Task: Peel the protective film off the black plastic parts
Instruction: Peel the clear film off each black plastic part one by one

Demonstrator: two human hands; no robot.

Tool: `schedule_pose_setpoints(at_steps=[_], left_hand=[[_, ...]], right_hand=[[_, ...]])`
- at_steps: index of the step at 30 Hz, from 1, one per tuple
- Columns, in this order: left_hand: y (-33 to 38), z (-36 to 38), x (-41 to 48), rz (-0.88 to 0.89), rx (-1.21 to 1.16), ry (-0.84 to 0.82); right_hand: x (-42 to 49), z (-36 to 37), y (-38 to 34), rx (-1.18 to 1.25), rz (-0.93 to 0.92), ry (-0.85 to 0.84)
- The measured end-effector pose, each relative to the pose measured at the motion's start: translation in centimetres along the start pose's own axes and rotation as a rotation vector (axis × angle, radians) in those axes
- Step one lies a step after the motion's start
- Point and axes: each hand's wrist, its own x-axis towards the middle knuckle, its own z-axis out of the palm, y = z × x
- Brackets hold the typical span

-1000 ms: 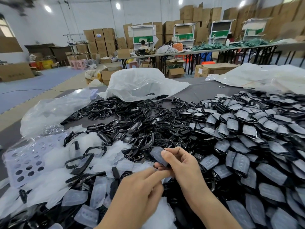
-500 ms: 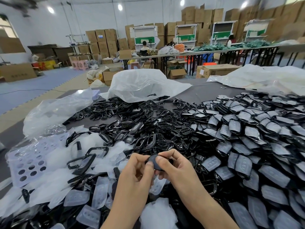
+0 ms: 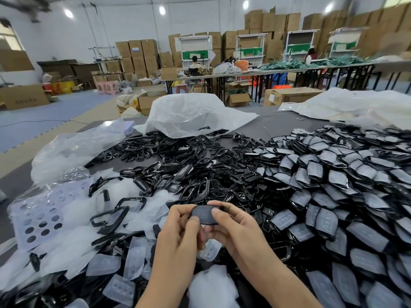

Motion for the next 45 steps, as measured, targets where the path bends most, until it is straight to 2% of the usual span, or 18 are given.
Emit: schedule_pose_setpoints(at_steps=[4,9,12,15,18,20,22,25,27,30,33,35,38,42,45], left_hand=[[-0.2,-0.1,-0.1,-0.012,0.002,-0.017],[-0.2,-0.2,-0.1,-0.025,0.063,-0.019],[0.3,0.0,-0.4,-0.029,0.073,-0.026],[0.6,-0.1,-1.2,0.058,0.169,-0.033],[0.2,-0.7,-2.5,0.111,0.276,-0.030],[0.0,-1.0,-3.4,0.116,0.348,-0.030],[-0.3,-1.3,-4.1,0.145,0.463,-0.030],[-1.1,-1.8,-4.3,0.271,0.818,-0.030],[-1.5,-2.1,-4.2,0.250,1.017,-0.009],[-1.7,-2.5,-3.6,0.097,1.151,0.008],[-2.0,-3.1,-2.6,0.060,1.279,0.028],[-2.2,-3.3,-1.7,0.065,1.324,0.043],[-1.9,-3.6,-0.2,0.119,1.375,0.012],[-2.7,-3.9,1.0,0.130,1.406,-0.012],[-3.3,-3.7,1.2,0.177,1.403,0.055]], right_hand=[[-0.4,0.3,-0.1,-0.063,-0.028,0.036],[-1.8,0.0,-0.5,-0.455,-0.118,0.058],[-1.9,-0.7,-2.0,-0.543,-0.144,0.125],[-0.5,-2.8,-6.9,-0.452,-0.303,0.328],[1.0,-6.0,-12.6,-0.392,-0.453,0.648],[1.0,-7.9,-14.1,-0.400,-0.416,0.798],[0.0,-8.7,-13.6,-0.477,-0.361,0.846],[-1.7,-7.6,-10.5,-0.595,-0.396,0.739],[-2.7,-5.9,-7.8,-0.690,-0.404,0.623],[-3.3,-3.0,-3.9,-0.940,-0.391,0.399],[-3.0,-1.5,-0.9,-1.309,-0.383,0.196],[-2.6,-1.2,0.6,-1.521,-0.347,0.136],[-2.0,-1.4,1.5,-1.690,-0.322,0.132],[-1.0,-1.5,1.4,-1.666,-0.425,0.234],[0.2,-1.4,1.0,-1.688,-0.462,0.338]])
